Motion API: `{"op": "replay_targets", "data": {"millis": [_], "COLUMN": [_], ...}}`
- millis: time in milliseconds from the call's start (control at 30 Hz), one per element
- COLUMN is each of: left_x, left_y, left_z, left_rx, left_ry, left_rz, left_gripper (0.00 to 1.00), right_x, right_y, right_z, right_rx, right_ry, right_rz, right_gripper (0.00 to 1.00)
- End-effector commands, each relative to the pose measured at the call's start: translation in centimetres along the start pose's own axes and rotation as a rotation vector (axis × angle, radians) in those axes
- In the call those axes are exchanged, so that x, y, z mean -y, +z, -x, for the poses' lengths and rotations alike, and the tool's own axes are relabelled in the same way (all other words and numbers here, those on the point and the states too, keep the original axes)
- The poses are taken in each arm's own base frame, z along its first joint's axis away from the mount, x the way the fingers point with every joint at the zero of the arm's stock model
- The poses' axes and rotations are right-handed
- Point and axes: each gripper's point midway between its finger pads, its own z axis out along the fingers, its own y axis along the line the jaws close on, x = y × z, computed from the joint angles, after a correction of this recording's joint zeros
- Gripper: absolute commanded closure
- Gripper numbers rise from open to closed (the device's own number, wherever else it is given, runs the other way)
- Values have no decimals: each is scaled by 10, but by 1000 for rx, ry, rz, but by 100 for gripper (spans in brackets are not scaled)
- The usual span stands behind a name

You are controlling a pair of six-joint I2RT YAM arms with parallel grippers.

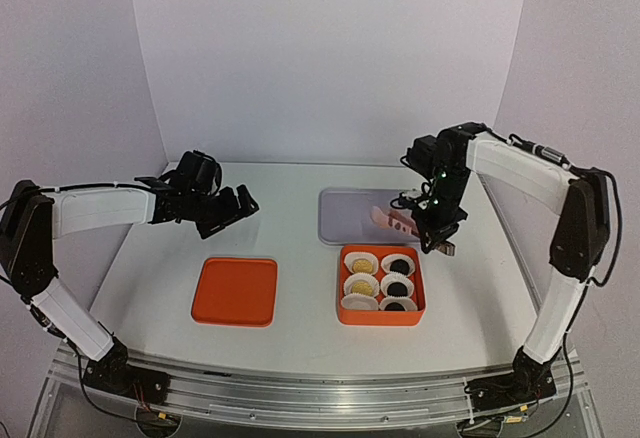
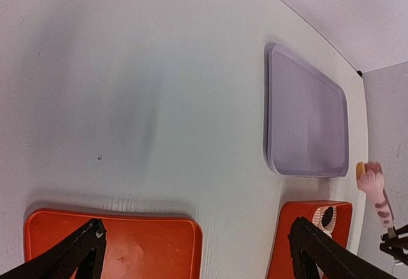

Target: Pack the cookies

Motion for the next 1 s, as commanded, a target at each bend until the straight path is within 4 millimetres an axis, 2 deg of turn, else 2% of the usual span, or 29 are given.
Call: {"op": "replay_targets", "data": {"millis": [0, 100, 200, 300, 567, 967], "left_x": [12, 11, 12, 11, 12, 10], "left_y": [-12, -11, -11, -10, -10, -7], "left_z": [16, 17, 16, 17, 16, 15], "left_rx": [59, 58, 55, 55, 50, 40], "left_ry": [2, 2, 2, -1, -4, 1], "left_rz": [-38, -36, -35, -33, -30, -18], "left_gripper": [0, 0, 0, 0, 0, 0], "right_x": [-48, -69, -87, -95, -111, -120], "right_y": [-23, -19, -15, -8, -5, 0], "right_z": [-56, -86, -105, -116, -123, -137], "right_rx": [12, -17, -58, -111, -168, -274], "right_ry": [-137, -188, -194, -198, -236, -238], "right_rz": [108, 172, 265, 307, 385, 441], "right_gripper": [100, 100, 100, 100, 100, 100]}}
